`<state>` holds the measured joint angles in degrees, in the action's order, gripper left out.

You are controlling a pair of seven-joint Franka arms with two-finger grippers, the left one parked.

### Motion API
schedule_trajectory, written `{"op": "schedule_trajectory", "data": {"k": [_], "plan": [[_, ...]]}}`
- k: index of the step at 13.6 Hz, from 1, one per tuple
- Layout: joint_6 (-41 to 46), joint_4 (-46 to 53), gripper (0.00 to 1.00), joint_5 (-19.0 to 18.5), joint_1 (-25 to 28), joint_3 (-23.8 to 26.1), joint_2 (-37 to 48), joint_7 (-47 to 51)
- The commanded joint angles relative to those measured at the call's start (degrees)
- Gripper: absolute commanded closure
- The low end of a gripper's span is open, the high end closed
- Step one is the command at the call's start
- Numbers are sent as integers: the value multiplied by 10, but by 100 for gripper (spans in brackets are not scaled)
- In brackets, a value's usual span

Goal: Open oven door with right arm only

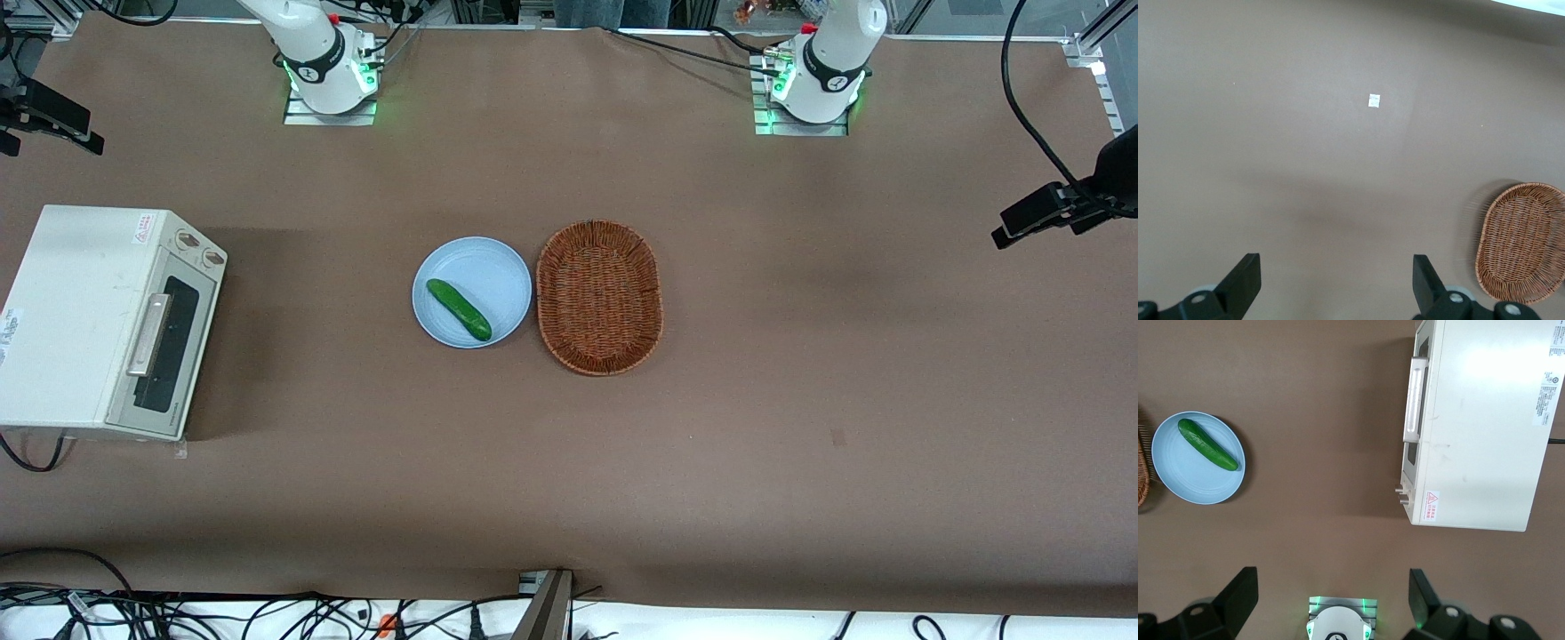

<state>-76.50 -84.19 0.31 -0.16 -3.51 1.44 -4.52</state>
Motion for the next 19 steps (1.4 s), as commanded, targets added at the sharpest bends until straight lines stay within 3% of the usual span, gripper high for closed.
{"op": "schedule_trajectory", "data": {"k": [1,19], "plan": [[8,5,0,-8,-5,6,-3,-1],[13,-4,0,-7,19,12,-36,7]]}}
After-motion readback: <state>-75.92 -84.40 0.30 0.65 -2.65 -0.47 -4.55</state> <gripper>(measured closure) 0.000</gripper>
